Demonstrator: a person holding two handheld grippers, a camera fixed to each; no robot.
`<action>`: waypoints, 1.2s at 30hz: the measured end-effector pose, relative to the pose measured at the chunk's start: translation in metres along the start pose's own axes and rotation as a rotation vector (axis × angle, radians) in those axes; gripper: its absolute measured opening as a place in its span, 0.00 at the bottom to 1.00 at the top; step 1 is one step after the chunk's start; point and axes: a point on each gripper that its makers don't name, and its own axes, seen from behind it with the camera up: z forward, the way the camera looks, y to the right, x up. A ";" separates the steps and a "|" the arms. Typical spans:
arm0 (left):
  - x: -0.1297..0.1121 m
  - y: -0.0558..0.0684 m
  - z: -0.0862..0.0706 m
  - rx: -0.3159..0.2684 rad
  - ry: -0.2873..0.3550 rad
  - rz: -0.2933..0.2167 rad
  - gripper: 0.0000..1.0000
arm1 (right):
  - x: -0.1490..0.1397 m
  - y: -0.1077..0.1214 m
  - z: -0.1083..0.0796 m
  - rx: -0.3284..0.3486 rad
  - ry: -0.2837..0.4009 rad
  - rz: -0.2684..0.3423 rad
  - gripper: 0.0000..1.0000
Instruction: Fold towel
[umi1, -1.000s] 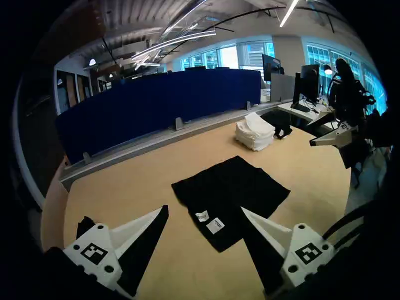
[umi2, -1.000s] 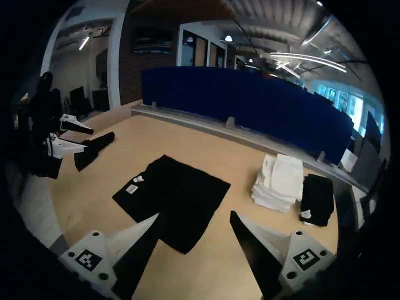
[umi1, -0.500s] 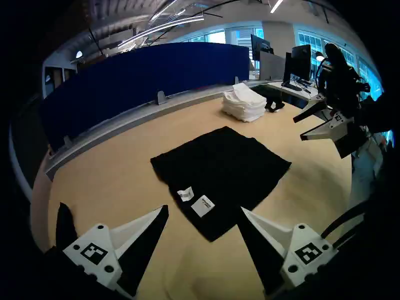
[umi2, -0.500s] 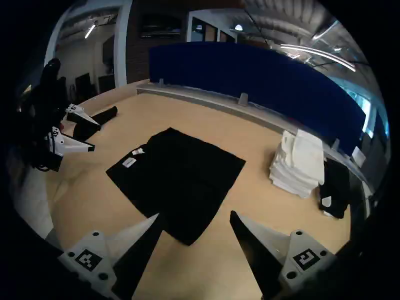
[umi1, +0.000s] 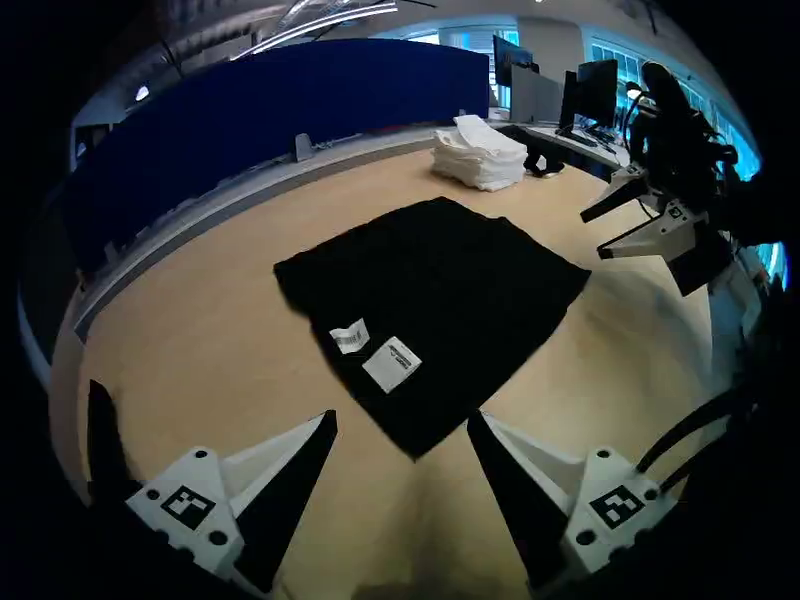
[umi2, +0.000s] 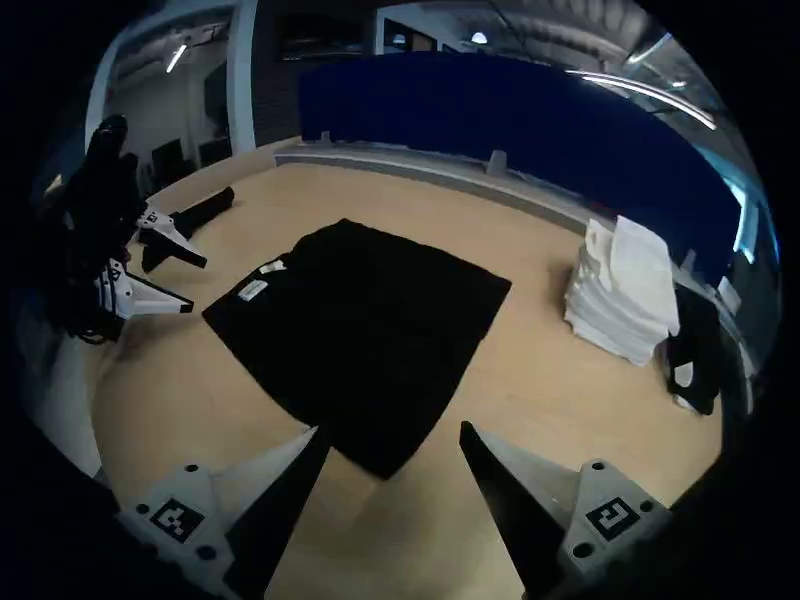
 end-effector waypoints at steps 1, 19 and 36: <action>-0.002 0.001 0.001 -0.006 -0.009 0.002 0.97 | -0.002 -0.001 0.001 0.003 -0.005 -0.005 1.00; -0.025 0.008 0.014 -0.048 -0.111 0.011 0.95 | -0.033 -0.007 0.015 0.026 -0.069 -0.018 0.92; -0.028 0.018 0.018 -0.067 -0.161 0.011 0.65 | -0.048 -0.015 0.018 0.066 -0.096 -0.004 0.57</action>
